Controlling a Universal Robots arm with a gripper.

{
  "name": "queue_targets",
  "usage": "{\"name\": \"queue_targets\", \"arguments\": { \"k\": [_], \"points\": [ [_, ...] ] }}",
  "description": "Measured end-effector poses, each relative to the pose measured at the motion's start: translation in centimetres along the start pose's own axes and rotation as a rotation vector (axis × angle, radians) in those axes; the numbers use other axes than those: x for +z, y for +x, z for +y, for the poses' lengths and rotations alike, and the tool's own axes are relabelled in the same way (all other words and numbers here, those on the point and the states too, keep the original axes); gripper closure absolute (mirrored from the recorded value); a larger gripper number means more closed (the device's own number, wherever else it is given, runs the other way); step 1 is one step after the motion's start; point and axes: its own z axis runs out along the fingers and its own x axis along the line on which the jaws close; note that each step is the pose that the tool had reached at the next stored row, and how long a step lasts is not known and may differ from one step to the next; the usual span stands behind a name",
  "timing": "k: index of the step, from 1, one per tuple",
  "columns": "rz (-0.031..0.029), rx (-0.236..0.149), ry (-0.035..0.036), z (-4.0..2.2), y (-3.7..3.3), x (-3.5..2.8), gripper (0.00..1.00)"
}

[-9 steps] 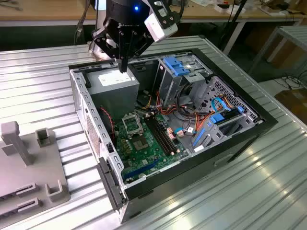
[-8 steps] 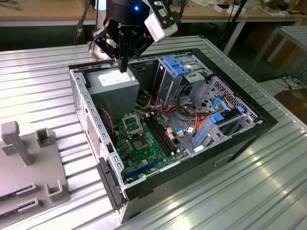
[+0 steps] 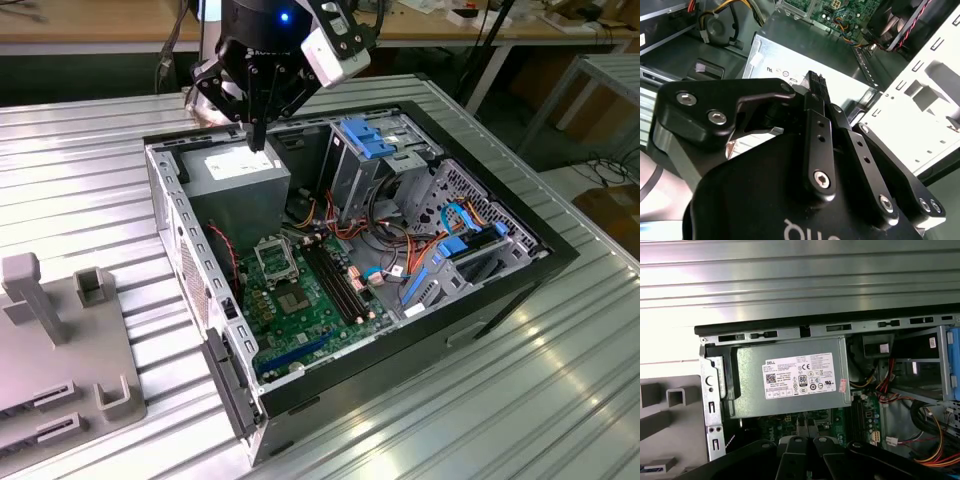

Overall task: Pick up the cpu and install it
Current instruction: 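Reach for the cpu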

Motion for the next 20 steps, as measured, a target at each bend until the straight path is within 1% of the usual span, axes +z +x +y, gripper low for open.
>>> {"name": "queue_targets", "arguments": {
  "k": [7,13,16,20],
  "points": [
    [-0.0001,0.0,-0.0001,-0.04,0.43,0.0,0.89],
    [0.0,0.0,-0.0001,-0.09,1.15,-0.02,0.89],
    [0.0002,0.0,-0.0001,-0.11,1.39,-0.02,0.89],
    [0.0016,0.0,0.0,-0.14,1.88,-0.03,0.89]
  ]
}}
